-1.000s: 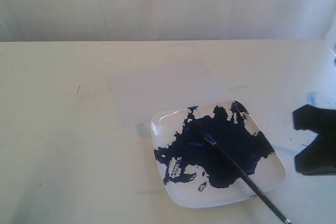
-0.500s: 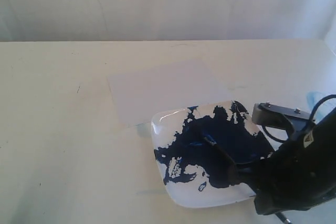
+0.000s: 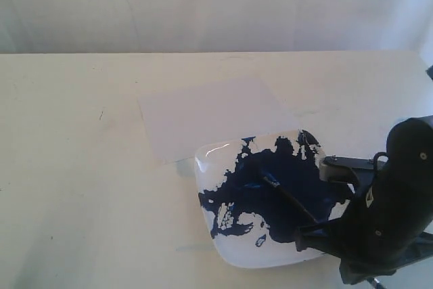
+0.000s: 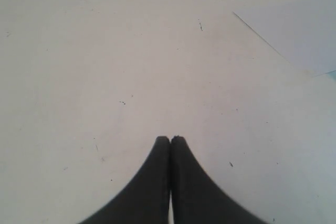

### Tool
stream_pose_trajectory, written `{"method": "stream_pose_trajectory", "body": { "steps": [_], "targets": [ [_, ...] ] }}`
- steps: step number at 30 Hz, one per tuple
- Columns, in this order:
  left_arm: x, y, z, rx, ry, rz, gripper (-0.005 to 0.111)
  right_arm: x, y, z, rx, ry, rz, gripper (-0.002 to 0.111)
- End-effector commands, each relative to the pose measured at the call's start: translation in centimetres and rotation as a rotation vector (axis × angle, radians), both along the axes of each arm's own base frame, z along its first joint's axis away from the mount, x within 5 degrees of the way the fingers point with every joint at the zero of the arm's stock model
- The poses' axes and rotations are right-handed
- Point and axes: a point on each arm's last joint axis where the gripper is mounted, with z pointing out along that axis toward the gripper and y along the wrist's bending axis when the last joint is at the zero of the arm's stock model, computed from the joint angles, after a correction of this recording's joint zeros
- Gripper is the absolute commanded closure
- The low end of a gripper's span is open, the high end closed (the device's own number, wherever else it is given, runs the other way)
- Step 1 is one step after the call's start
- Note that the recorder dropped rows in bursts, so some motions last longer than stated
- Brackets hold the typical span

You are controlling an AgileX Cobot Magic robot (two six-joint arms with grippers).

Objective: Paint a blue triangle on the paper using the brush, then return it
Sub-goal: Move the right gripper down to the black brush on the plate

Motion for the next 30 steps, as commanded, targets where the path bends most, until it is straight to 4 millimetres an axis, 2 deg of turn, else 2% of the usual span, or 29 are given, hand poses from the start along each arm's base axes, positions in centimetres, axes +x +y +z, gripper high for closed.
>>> {"method": "stream_pose_trajectory", "body": {
  "steps": [1,12,30],
  "targets": [
    [0.0,0.0,-0.1,-0.008,-0.004,-0.005,0.107,0.5,-0.5,-0.6,-0.076,-0.035,-0.012,0.108],
    [0.0,0.0,-0.1,-0.008,-0.004,-0.005,0.107,2.1,-2.1,-0.3,-0.239,-0.211,-0.065,0.108],
    [0.0,0.0,-0.1,-0.008,-0.004,-0.005,0.107,3.6,-2.6,-0.3,-0.315,-0.347,-0.067,0.108]
  ]
}}
